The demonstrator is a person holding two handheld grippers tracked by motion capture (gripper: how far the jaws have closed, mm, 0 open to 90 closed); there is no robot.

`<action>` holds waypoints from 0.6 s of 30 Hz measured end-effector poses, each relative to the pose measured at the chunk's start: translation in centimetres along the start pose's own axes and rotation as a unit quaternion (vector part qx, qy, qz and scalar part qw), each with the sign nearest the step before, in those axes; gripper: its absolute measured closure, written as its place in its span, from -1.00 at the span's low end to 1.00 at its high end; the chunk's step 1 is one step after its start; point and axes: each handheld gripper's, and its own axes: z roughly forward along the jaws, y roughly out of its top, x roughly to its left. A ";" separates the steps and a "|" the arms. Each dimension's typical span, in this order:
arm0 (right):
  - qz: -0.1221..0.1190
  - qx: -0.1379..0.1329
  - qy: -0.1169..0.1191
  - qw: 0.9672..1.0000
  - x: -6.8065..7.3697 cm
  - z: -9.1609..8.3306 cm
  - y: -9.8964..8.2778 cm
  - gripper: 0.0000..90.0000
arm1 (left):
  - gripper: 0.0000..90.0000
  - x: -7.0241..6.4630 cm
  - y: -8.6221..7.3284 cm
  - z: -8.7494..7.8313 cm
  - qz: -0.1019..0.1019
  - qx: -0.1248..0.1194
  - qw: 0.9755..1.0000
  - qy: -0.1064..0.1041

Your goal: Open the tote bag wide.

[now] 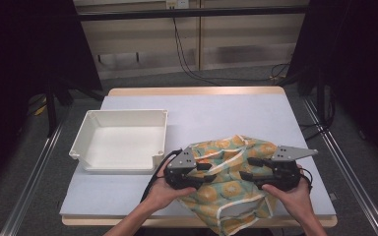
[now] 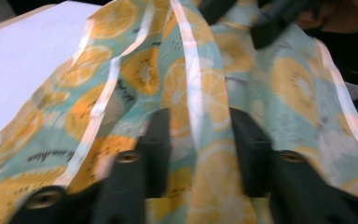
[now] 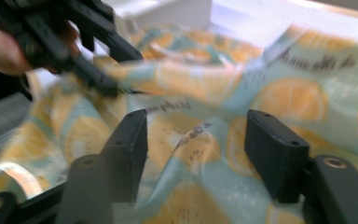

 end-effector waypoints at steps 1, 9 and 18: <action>0.002 0.008 -0.004 1.000 -0.2 0.4 -0.2 -0.18 | 0.76 0.3 -0.1 -0.1 -0.011 -0.007 1.000 -0.008; 0.001 0.033 -0.003 0.999 -0.7 2.0 -0.4 0.49 | 0.96 3.2 0.9 -1.9 -0.066 -0.044 0.997 -0.012; -0.013 0.001 0.039 0.999 0.5 0.1 -0.6 1.00 | 0.98 6.9 2.2 -2.9 -0.119 -0.051 0.991 0.019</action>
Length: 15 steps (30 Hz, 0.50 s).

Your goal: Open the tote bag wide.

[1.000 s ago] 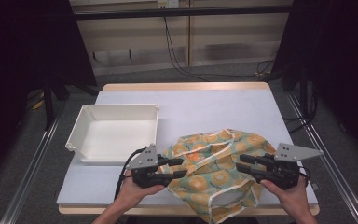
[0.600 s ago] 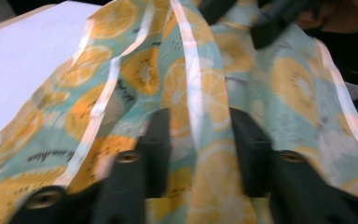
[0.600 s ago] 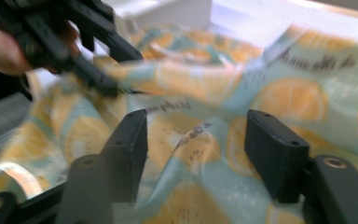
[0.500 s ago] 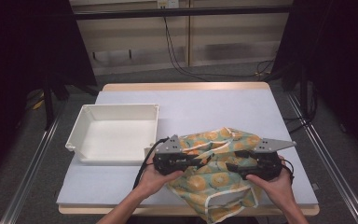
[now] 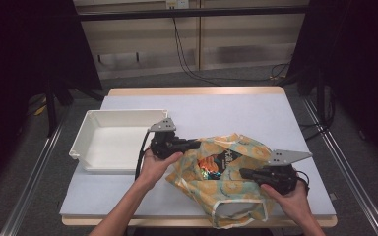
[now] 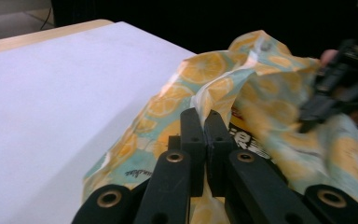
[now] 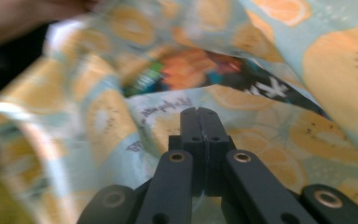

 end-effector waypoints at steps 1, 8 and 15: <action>-0.001 -0.010 0.010 1.000 0.2 -0.5 0.0 1.00 | 0.98 0.3 0.1 0.0 0.000 -0.003 1.000 0.004; -0.006 -0.043 0.040 0.998 1.2 -3.5 -1.5 1.00 | 1.00 2.8 0.3 0.0 -0.039 -0.004 0.999 0.026; 0.013 -0.041 0.031 0.999 0.7 -4.7 -3.7 1.00 | 0.93 3.9 -0.2 0.1 -0.058 0.011 0.997 0.048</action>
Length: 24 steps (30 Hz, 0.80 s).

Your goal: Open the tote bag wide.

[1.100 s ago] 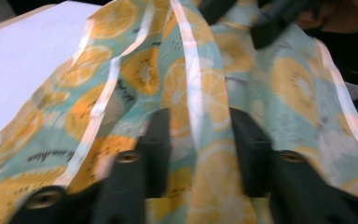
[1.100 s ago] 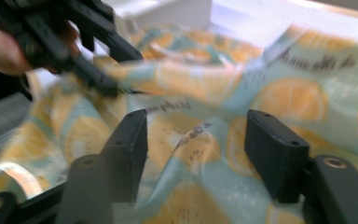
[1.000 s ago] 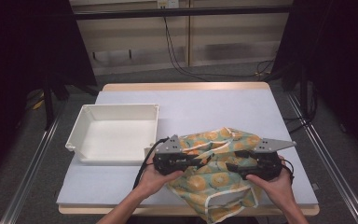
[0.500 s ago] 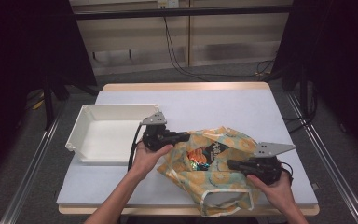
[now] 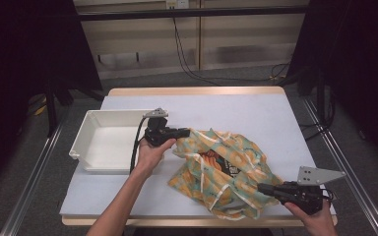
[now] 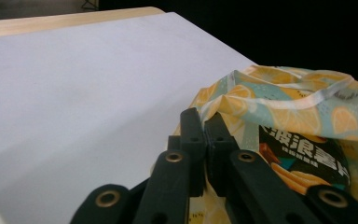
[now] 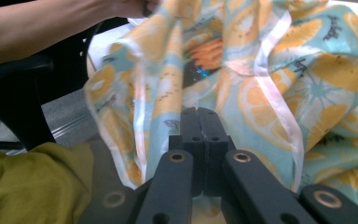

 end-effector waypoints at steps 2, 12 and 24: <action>0.001 0.000 -0.005 1.000 -0.2 0.2 0.0 1.00 | 0.78 -0.4 0.0 0.1 0.004 -0.001 1.000 -0.003; -0.022 -0.039 -0.042 0.998 0.2 0.0 3.6 0.57 | 0.13 -4.6 0.1 -2.8 0.066 -0.031 0.997 0.005; -0.033 -0.054 -0.091 0.994 -1.2 -0.3 6.1 0.30 | 0.40 -9.6 -0.7 -4.9 0.126 -0.075 0.988 -0.049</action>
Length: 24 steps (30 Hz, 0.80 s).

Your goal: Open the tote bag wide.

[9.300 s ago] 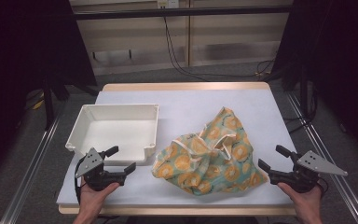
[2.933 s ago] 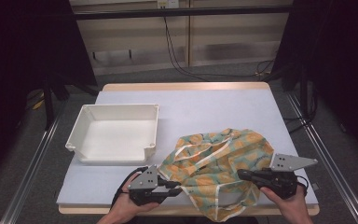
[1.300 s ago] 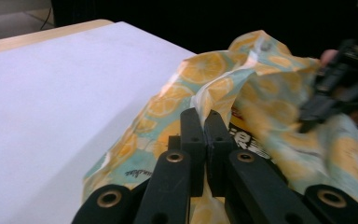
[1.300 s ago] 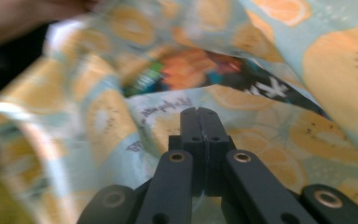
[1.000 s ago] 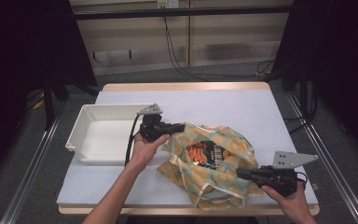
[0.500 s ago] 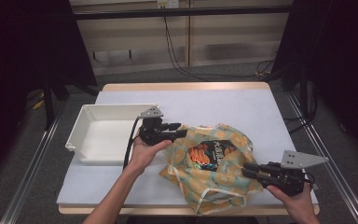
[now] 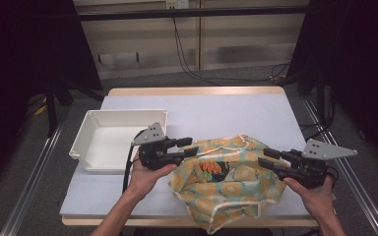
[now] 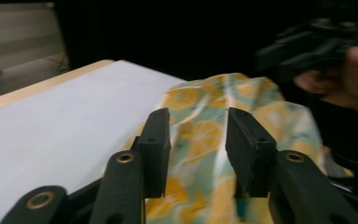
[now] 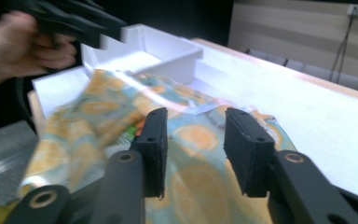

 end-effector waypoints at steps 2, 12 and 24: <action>-0.002 0.020 -0.003 1.000 -0.4 0.9 -0.6 0.26 | 0.46 -1.1 -0.1 0.7 0.002 0.008 1.000 -0.028; -0.024 0.059 -0.011 0.998 -0.7 1.7 -1.9 -0.06 | 0.47 -4.7 -1.4 6.8 0.016 0.072 0.992 -0.105; -0.044 0.113 -0.030 0.992 -2.0 3.5 -3.4 -0.17 | -0.25 -3.4 -3.1 10.9 0.006 0.130 0.990 -0.061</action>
